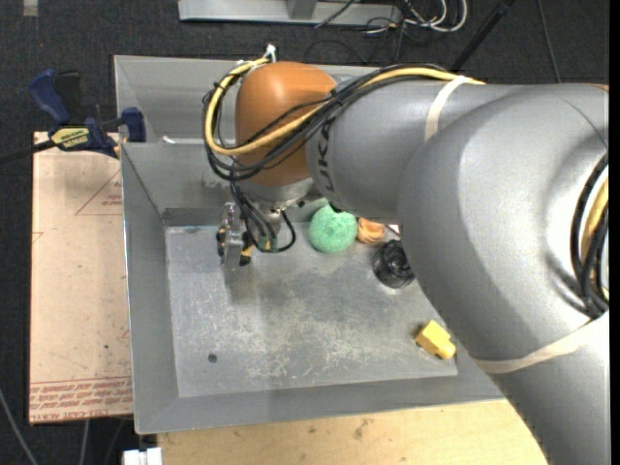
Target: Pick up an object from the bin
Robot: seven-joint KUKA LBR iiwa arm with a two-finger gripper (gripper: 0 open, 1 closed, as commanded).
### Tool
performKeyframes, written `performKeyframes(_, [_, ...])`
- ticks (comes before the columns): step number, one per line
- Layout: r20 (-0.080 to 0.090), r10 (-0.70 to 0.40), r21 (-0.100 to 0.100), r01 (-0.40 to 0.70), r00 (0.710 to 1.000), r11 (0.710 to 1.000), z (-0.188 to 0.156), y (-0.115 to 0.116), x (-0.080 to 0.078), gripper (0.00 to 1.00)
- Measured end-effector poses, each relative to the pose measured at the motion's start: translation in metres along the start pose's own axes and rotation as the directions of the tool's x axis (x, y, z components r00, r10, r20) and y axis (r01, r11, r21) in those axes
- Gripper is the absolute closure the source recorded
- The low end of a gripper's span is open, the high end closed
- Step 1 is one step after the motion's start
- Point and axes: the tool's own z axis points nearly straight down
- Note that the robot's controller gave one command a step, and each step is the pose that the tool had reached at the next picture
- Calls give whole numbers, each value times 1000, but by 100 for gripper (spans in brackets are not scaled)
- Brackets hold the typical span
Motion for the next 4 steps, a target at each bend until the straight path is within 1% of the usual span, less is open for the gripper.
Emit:
performKeyframes(1, [2,-5,0,5,1000,1000,-10,9,14,100])
performKeyframes(2, [1,-3,-2,3,1000,1000,-22,0,13,100])
performKeyframes(3, [1,12,0,-12,1000,1000,-51,-5,4,100])
performKeyframes(4, [1,12,0,-12,1000,1000,-74,-8,14,100])
